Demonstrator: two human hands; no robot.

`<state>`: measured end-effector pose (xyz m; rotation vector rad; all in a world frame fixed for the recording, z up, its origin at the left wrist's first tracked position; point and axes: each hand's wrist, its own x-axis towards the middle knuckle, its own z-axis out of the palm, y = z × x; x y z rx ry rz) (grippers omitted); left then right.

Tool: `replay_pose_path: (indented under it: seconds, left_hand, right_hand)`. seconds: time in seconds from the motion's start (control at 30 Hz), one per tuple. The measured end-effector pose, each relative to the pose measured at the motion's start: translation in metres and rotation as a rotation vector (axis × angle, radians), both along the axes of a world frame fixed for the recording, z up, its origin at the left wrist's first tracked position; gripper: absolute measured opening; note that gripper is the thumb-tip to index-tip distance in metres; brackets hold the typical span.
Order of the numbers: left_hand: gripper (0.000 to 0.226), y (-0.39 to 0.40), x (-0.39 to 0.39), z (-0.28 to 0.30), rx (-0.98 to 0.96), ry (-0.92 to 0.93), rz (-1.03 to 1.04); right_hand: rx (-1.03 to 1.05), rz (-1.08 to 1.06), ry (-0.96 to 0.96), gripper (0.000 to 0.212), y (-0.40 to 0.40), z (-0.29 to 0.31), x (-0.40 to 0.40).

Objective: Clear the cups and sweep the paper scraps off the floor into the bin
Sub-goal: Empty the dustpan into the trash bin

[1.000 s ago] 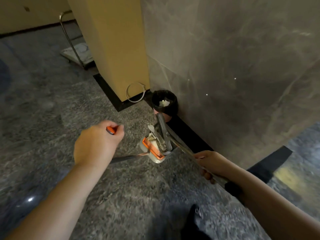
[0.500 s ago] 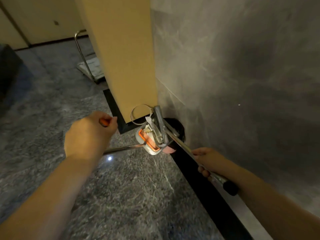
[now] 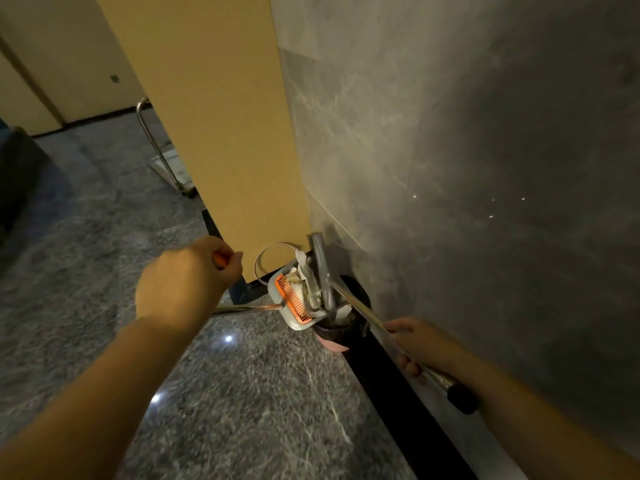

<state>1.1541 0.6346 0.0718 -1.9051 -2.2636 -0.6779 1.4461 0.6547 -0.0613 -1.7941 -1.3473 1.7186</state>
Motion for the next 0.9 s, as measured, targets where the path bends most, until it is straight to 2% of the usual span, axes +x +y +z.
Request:
replay_pose_path:
  seconds: [0.1,0.27,0.43,0.57,0.67,0.9]
  left_hand:
    - [0.025,0.011,0.019,-0.003,-0.018,0.041,0.0]
    - [0.025,0.02,0.066,-0.012,-0.074,0.081,0.048]
    - [0.027,0.02,0.112,-0.019,-0.076,0.164,0.045]
    - [0.02,0.017,0.141,-0.024,-0.052,0.218,0.034]
    - [0.018,0.018,0.151,-0.029,-0.002,0.274,-0.025]
    - [0.022,0.035,0.157,-0.023,-0.048,0.381,-0.095]
  right_hand:
    - [-0.018,0.014,0.016,0.037,0.014,-0.01,0.016]
    - [-0.047,0.074,0.03,0.036,0.036,-0.016,0.052]
    - [-0.06,0.114,0.032,0.023,0.045,-0.008,0.092]
    - [-0.013,0.164,0.025,0.019,0.045,0.0,0.115]
    - [0.017,0.198,0.035,0.026,0.045,0.002,0.13]
    - [0.01,0.184,0.027,0.034,0.052,-0.012,0.148]
